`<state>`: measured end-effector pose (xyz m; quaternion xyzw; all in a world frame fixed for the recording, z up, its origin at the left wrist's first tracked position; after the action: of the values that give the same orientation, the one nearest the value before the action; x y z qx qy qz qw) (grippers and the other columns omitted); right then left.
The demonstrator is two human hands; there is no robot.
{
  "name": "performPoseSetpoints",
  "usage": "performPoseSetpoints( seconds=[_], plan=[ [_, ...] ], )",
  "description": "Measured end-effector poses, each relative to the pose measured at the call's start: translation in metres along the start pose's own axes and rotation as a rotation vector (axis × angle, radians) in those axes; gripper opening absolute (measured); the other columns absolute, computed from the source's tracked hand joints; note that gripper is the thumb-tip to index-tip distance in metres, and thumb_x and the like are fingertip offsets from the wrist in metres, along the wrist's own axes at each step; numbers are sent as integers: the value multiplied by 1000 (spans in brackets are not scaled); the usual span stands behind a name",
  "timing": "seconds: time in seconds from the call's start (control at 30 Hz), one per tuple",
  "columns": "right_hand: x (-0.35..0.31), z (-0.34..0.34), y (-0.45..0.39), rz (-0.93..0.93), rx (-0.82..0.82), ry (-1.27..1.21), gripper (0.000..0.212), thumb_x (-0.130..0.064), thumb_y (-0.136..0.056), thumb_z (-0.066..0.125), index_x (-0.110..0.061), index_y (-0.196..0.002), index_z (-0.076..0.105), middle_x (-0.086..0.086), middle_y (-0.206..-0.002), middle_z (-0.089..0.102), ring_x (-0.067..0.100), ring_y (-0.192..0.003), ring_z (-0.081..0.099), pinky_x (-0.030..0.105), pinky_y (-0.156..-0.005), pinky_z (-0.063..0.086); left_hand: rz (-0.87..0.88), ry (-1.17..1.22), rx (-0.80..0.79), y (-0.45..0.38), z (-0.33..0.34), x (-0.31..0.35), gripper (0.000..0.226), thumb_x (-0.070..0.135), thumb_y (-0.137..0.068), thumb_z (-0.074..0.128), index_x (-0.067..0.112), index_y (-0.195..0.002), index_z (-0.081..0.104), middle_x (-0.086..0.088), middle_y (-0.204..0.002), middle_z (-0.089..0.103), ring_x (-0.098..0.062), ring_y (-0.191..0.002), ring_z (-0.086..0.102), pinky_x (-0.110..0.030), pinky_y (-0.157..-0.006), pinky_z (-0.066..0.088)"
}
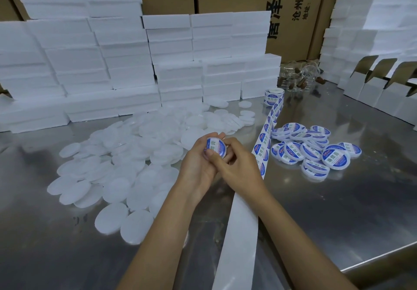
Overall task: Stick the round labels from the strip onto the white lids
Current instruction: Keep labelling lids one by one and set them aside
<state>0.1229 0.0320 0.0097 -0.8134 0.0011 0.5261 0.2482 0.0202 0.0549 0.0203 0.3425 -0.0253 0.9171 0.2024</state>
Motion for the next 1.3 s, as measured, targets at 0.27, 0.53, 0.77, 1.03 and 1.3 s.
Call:
performPoseSetpoints(
  seconds=[0.27,0.53,0.77,1.03,1.3],
  plan=[
    [4,-7,-3,46,50,-102,18,-19,-100,56,-15,-104,73,0,-89,75,22,-87,69,47,-84,54,81,-264,-23,0,2,1,27,12,-107,43,0,-122,61,-11,-127,70,-18,-99,74,-29,-72,60],
    [1,-12,0,-17,115,-10,22,-14,-103,49,-12,-105,71,-3,-86,72,10,-77,64,27,-71,49,296,-779,132,6,-6,15,23,1,-86,76,13,-106,75,-8,-97,73,-14,-78,74,-26,-58,59],
    [-10,-2,5,10,-102,-197,16,-33,-93,69,-32,-108,66,-7,-79,74,8,-71,70,17,-61,50,322,-660,285,10,-11,22,25,19,-87,80,-2,-91,67,-11,-74,74,-20,-67,73,-28,-49,57],
    [-6,-13,0,45,29,-211,17,-20,-101,56,-20,-112,69,17,-80,69,30,-74,65,32,-66,49,292,-653,156,10,-5,14,11,5,-95,68,4,-106,70,-15,-93,76,-23,-78,76,-28,-61,60],
    [-4,-29,-3,10,-8,-206,32,-12,-105,44,-28,-129,58,8,-92,67,11,-74,58,26,-76,47,177,-738,2,9,-4,14,60,1,-88,73,31,-138,59,2,-118,74,-15,-107,72,-27,-88,58]
  ],
)
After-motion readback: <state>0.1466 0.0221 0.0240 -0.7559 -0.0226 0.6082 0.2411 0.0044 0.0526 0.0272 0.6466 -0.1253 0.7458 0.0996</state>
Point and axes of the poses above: each hand's wrist, its own y-axis away from the middle knuckle, its own z-axis out of the palm, x = y × z, the point moved 4 cm from there along -y, towards the middle knuckle
